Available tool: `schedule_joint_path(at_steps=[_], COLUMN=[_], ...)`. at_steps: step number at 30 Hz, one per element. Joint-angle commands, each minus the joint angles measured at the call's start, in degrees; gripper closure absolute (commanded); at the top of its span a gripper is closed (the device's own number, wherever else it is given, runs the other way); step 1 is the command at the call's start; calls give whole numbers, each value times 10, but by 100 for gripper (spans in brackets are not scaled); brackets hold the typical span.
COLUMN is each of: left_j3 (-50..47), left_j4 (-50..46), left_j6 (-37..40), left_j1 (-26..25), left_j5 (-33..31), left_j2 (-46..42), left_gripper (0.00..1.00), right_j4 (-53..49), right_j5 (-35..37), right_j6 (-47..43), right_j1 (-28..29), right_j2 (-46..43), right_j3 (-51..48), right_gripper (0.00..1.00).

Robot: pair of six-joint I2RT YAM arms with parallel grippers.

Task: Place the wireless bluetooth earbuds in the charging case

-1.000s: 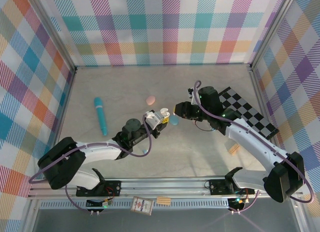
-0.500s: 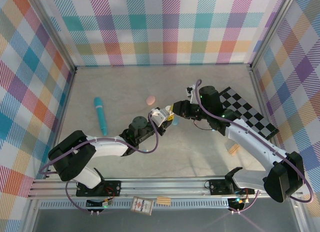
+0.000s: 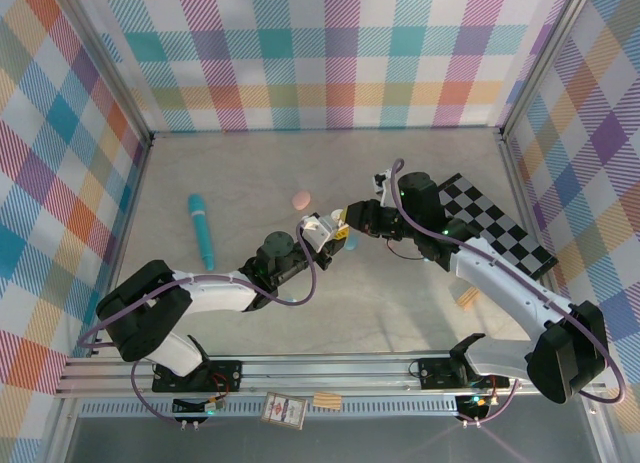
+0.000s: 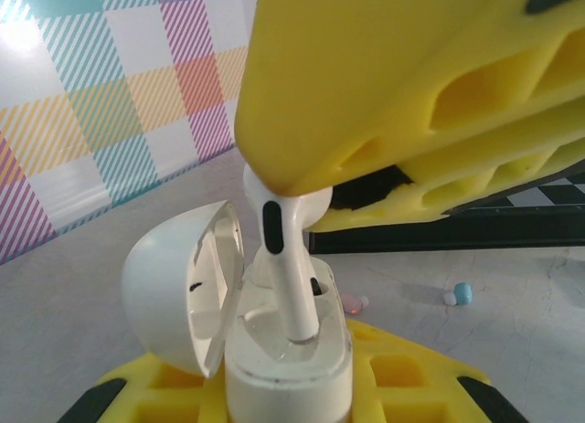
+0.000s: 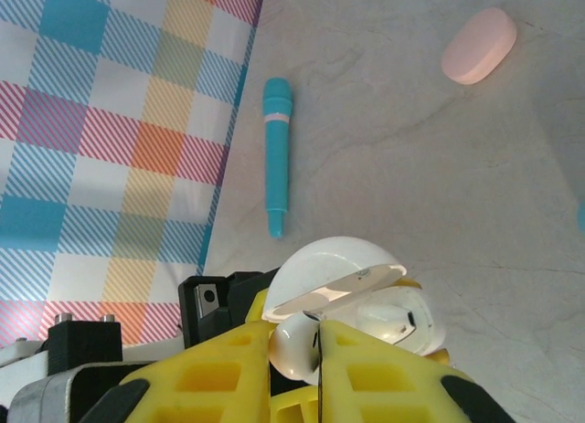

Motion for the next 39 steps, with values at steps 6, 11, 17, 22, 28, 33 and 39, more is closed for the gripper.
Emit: schedule_joint_path(at_steps=[6,11,17,22,28,33,39], left_j3=[15,13,12,17,20,17,10], left_j4=[30,31,39,38,44,52,61], left_j6=[-13,-13,-20,-24,-26,-28,-27], left_j1=[-10,-10,-10,-10,-10,-9,-10], left_j5=[9,6,-2,-2,3,2,4], left_j2=[-10,-10,-8,-9,-2,0,1], left_gripper=[100,100,100,100,100,100,100], right_j4=[-1,-4,-9,-13,-16,-36,-34], right_j5=[27,29,23,18,2,14,34], right_j6=[3,1,-2,-5,-11,-25,-22], right_j1=[-6,-7,-7,-6,-7,-6,-11], right_j2=[-2,-5,1,2,-4,-18,-45], right_j3=[-8,-11,-14,-19,-14,-8,-16], right_gripper=[82,82,81,79,73,63,40])
